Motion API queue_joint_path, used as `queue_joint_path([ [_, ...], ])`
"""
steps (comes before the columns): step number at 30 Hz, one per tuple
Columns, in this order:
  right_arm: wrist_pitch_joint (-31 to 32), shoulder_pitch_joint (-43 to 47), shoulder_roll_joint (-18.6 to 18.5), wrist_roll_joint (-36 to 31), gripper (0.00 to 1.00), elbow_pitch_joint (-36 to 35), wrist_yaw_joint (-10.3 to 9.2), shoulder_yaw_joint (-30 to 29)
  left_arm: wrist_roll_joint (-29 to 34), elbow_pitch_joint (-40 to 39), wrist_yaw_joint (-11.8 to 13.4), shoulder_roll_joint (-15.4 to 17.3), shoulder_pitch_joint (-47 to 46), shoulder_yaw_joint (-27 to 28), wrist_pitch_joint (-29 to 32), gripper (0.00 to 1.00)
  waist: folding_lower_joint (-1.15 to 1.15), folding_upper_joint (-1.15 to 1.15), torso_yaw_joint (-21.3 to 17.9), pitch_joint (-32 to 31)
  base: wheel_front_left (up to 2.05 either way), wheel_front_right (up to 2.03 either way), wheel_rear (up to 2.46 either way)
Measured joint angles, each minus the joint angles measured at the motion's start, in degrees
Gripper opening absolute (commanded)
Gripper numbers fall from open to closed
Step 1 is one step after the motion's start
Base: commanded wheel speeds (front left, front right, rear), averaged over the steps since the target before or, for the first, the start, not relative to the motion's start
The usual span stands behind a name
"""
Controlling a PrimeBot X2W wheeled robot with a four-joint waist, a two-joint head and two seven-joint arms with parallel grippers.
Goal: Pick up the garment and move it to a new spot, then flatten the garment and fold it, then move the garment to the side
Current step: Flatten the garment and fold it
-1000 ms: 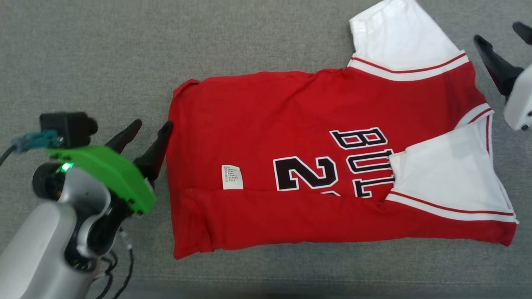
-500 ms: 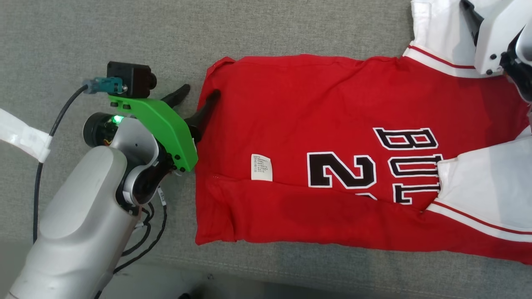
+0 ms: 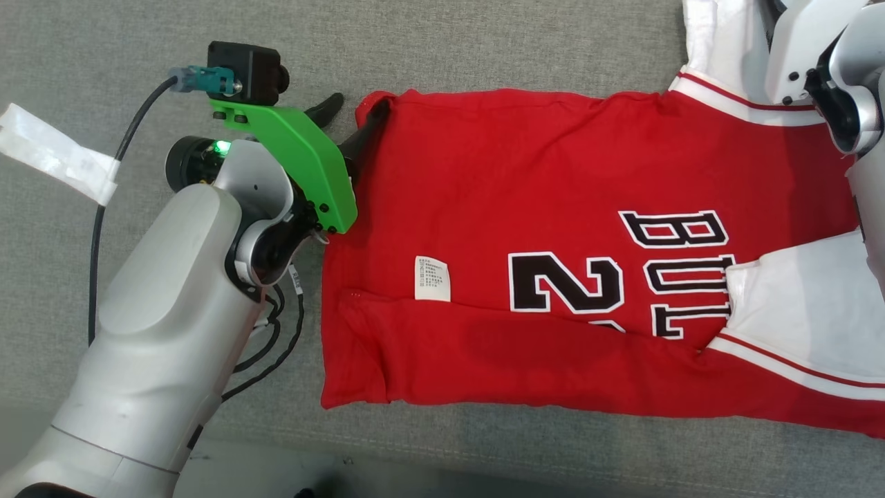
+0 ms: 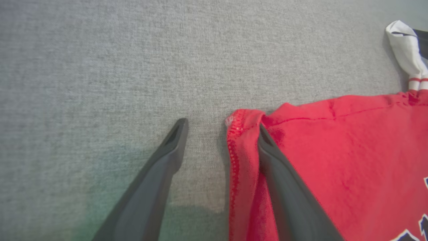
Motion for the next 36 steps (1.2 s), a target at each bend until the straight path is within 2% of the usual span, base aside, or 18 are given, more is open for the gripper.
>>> queue_joint_path([
  [1,-0.4,-0.4,0.2,0.1,0.58,0.6,0.0,0.4,0.0,0.6,-0.5,-0.2,-0.4,-0.2,0.1,0.0,0.0,0.0,-0.1,0.0,0.0,0.0,0.0],
  [2,-0.8,-0.7,0.5,0.4,0.0,1.2,0.0,0.8,-0.1,1.0,-1.0,-0.3,-0.7,-0.4,0.4,0.0,0.0,0.0,-0.3,0.1,0.0,0.0,0.0],
  [5,-3.7,-1.3,1.1,2.4,0.0,2.8,0.08,2.2,-1.1,2.3,-1.7,-0.8,-0.7,0.1,-0.4,0.0,0.0,0.0,-0.7,-0.3,0.0,0.0,0.0],
  [13,-10.4,-1.2,0.6,7.0,0.0,3.4,0.07,1.7,-4.7,1.2,-1.4,0.4,1.6,5.3,-5.5,0.0,0.0,0.0,-1.8,-3.0,0.0,0.0,0.0],
  [18,-12.8,1.8,-0.2,10.1,0.0,2.3,0.05,3.2,-7.1,-0.9,-0.8,2.9,6.0,7.3,-5.3,0.0,0.0,0.0,-2.9,-5.9,0.0,0.0,0.0],
  [23,-14.7,5.9,-1.4,14.3,0.0,-3.5,0.05,5.6,-7.5,-5.7,0.1,4.5,9.9,8.4,-6.8,0.0,0.0,0.0,-4.5,-8.5,0.0,0.0,0.0],
  [28,-16.1,14.0,-3.8,18.0,0.0,-11.1,0.05,6.5,-7.4,-11.6,1.2,5.3,15.9,8.3,-8.7,0.0,0.0,0.0,-6.0,-10.5,0.0,0.0,0.0],
  [31,-16.4,20.3,-4.8,19.6,0.0,-15.3,0.05,5.3,-7.5,-14.6,2.1,5.5,20.3,8.1,-9.7,0.0,-0.01,0.0,-6.6,-12.0,0.0,0.0,0.0],
  [36,-15.8,29.7,-5.4,21.8,0.0,-22.4,0.04,0.0,-7.7,-19.4,3.9,6.7,26.0,8.7,-11.1,0.0,-0.01,0.0,-7.4,-14.2,0.0,0.0,0.0],
])
